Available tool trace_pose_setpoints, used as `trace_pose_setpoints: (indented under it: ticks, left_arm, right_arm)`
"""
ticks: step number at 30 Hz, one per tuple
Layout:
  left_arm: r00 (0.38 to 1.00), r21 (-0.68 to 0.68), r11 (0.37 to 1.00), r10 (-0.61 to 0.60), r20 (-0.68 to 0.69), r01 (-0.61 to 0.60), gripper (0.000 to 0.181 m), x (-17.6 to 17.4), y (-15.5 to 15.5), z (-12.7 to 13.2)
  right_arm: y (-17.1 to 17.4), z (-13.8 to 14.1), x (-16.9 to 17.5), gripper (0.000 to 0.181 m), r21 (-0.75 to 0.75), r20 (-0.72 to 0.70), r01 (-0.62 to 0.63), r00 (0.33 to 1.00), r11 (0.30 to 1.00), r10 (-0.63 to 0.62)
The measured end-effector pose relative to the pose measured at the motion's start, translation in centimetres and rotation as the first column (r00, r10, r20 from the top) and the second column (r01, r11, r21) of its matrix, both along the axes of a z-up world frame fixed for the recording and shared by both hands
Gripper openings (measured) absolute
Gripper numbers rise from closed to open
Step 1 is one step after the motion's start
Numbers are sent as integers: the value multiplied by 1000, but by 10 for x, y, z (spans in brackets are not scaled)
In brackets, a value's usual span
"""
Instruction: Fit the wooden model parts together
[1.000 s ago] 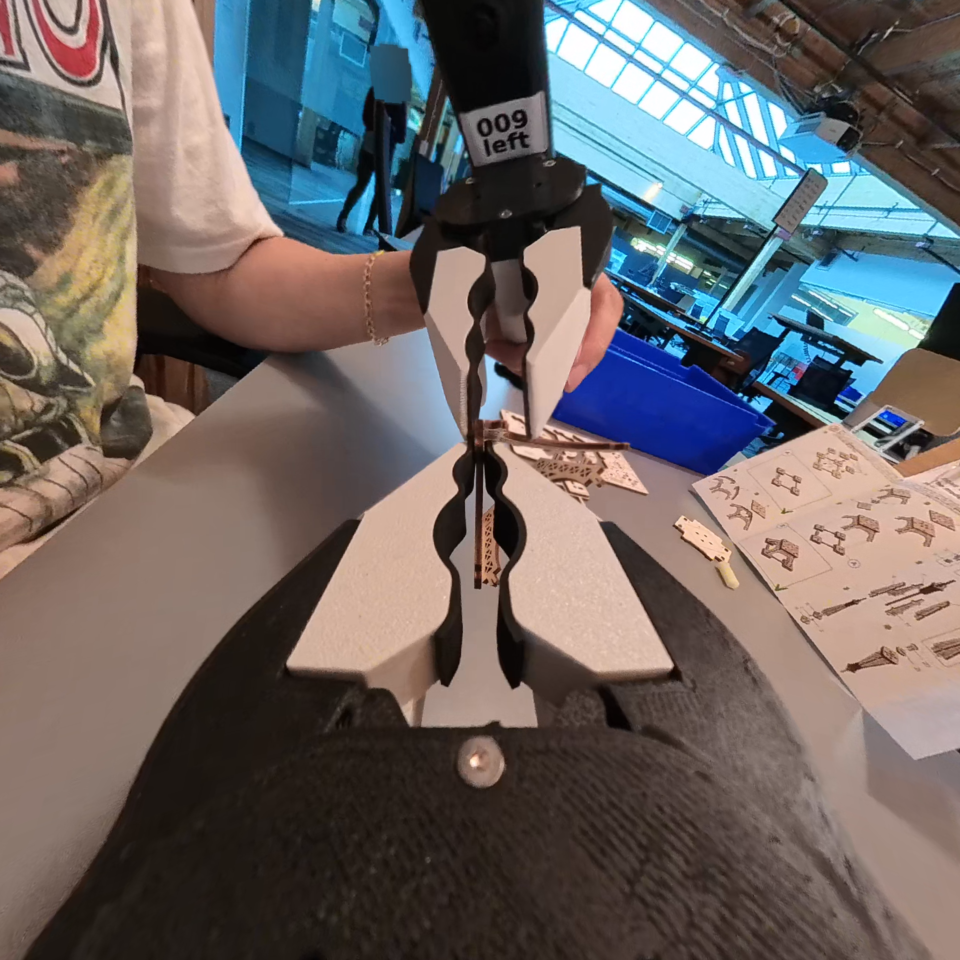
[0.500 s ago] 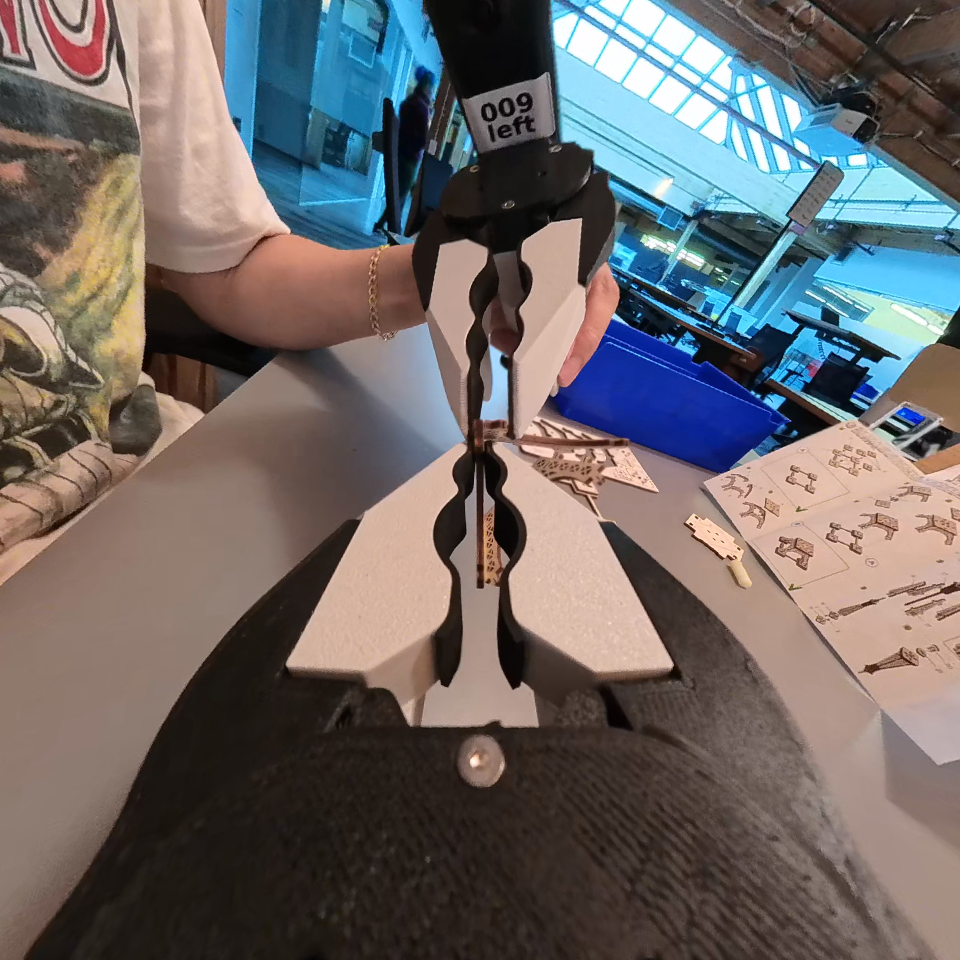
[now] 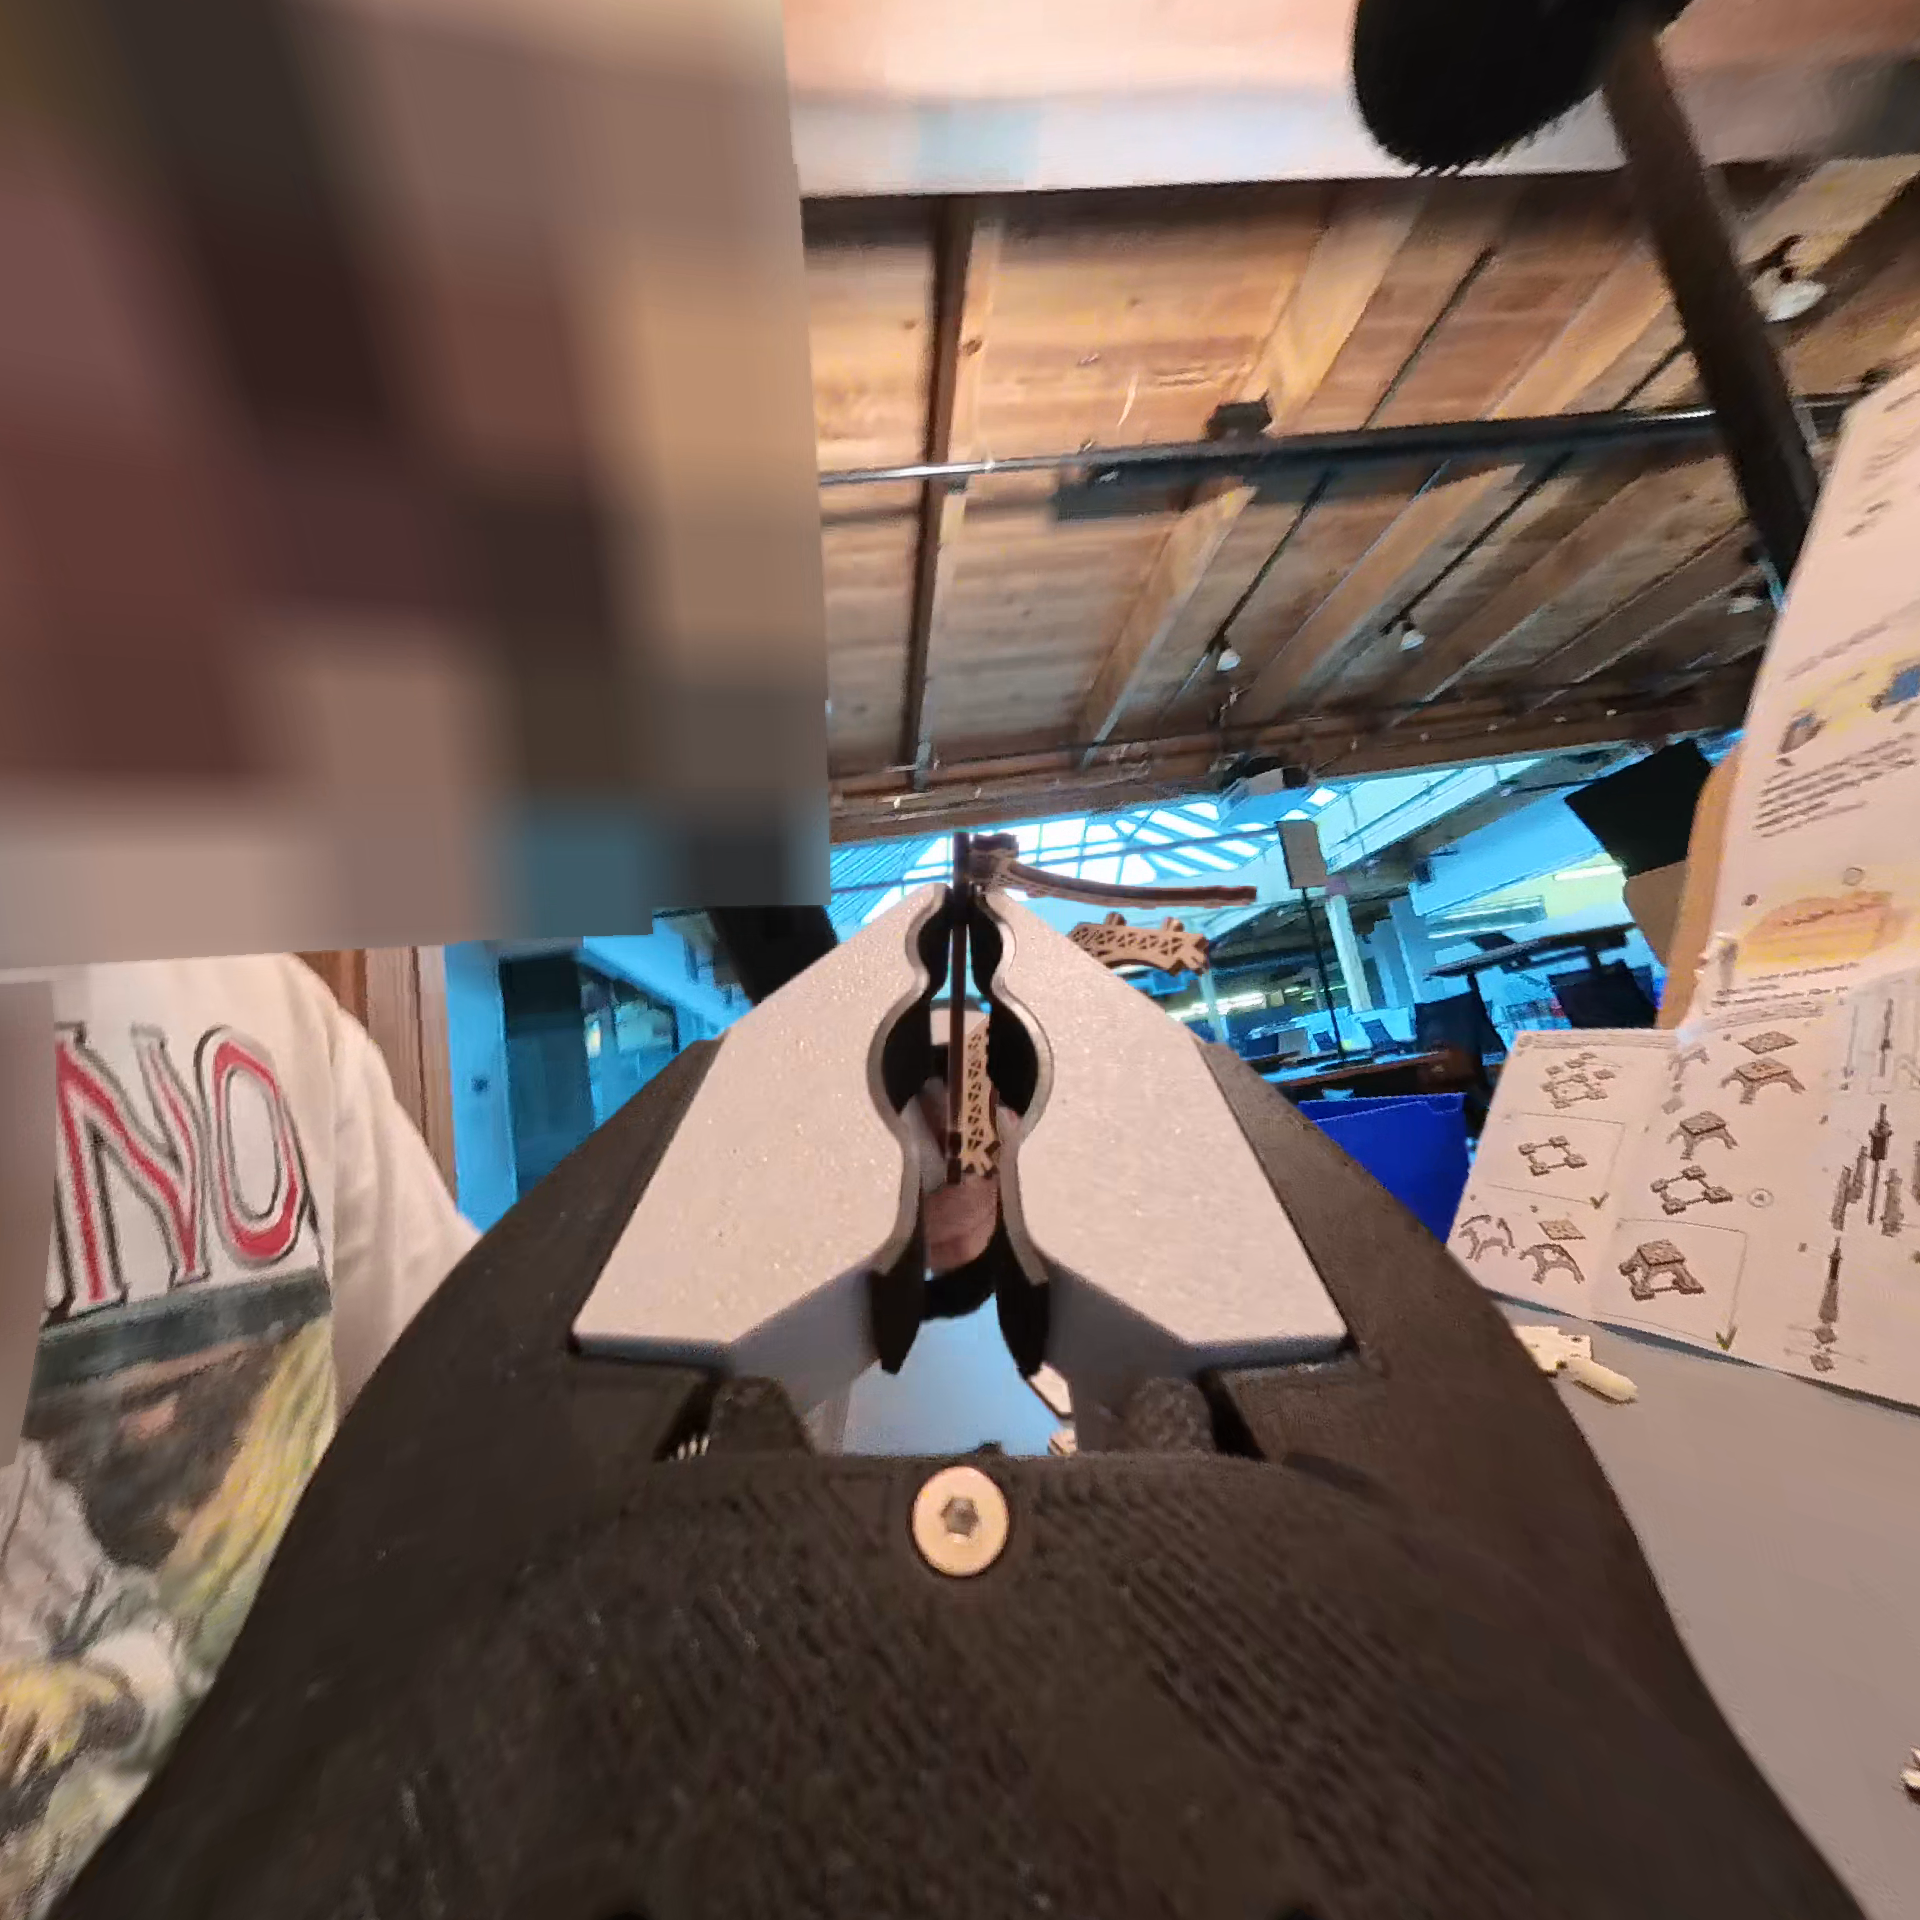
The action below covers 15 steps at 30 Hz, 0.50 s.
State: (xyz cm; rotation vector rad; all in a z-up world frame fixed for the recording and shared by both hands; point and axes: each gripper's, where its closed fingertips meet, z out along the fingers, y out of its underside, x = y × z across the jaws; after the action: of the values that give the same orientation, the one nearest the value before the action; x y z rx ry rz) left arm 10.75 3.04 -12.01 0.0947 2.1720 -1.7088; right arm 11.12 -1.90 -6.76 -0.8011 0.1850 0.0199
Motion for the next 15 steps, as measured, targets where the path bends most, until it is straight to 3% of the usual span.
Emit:
trace_pose_setpoints:
  ticks: [5, 15]
  left_arm:
    - [997, -24, 1000, -3, -77, 1, 23, 0, -7, -5]
    - [987, -54, 998, -42, -155, 34, 21, -5, -13, -7]
  right_arm:
    - [-6, 0, 16, 0, 100, -116, 44, 993, 994, -32]
    - [4, -1, 11, 0, 55, -79, 76, 994, 996, -72]
